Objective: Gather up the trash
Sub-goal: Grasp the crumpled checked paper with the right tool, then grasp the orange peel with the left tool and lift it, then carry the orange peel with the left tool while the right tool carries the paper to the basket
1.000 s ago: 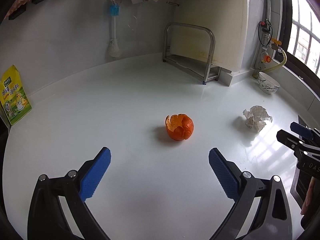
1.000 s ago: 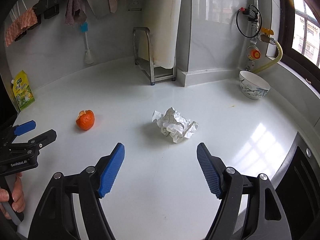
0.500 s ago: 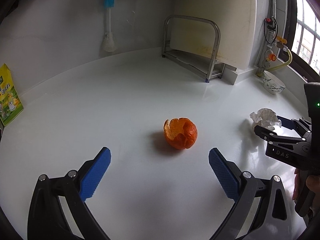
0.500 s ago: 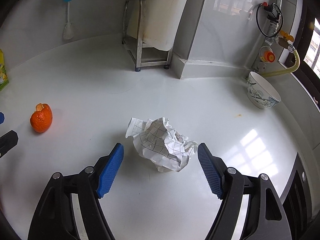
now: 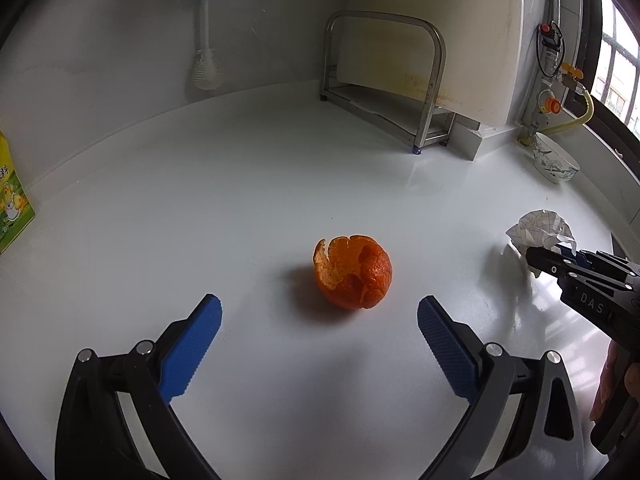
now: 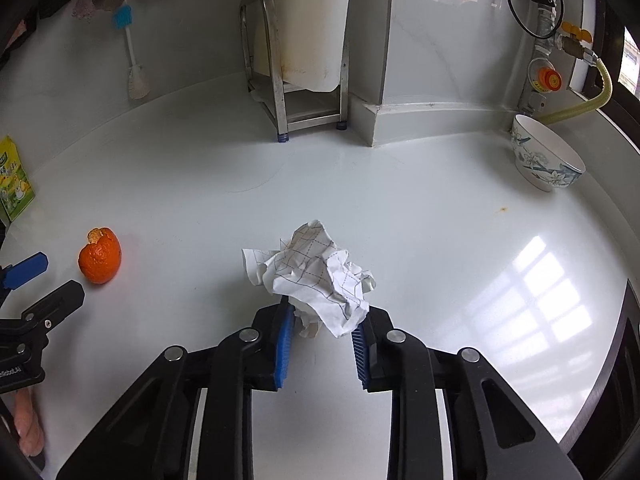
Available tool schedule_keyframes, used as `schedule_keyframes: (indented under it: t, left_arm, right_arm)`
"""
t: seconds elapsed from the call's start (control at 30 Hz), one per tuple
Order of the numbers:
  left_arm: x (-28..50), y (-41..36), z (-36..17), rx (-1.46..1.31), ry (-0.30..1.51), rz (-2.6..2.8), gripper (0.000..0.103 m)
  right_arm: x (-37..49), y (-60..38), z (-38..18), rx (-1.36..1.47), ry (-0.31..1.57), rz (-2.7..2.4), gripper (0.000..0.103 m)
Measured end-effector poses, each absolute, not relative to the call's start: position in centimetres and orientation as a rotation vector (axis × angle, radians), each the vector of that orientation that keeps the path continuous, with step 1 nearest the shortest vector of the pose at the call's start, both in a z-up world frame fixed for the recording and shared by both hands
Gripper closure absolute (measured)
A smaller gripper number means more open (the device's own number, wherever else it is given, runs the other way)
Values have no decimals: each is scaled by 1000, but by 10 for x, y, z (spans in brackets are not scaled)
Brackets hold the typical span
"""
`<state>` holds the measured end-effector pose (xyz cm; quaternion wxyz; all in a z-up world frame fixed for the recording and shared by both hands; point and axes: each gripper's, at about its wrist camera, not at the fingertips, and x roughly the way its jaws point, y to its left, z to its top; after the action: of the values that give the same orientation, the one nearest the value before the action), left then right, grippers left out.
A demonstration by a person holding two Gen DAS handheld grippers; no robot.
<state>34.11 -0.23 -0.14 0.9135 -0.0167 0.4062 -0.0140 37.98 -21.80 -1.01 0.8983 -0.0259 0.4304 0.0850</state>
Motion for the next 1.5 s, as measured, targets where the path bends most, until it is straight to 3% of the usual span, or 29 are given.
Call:
schedule_keyframes:
  t: [0.3,0.37,0.4,0.47,0.57,1.07,1.5]
  left_arm:
    - [376,-12,-16,12,917,47,9]
    - [379,-13,-18,6,928,30,32]
    - [379,-14,-18,-1,928,18,34]
    - [376,-16,-16,-10,914,-11,59]
    - [366,-23,-11,19,894,-23,74]
    - [261,-6,28,58,803,-86,77]
    - [149,-2,52,58,757,-161,77]
  right_arm:
    - [349,-225,14,4,842,193,78]
    - [343,-227,17,12,835,193,78]
    - [339,-227,18,15,835,191,78]
    - [332,-228,18,29,835,191,78]
    - [317,-228,17,45,834,189,78]
    - [215,-227,8,189,838,160,78]
    - [112,-212,38,191,766,147,78]
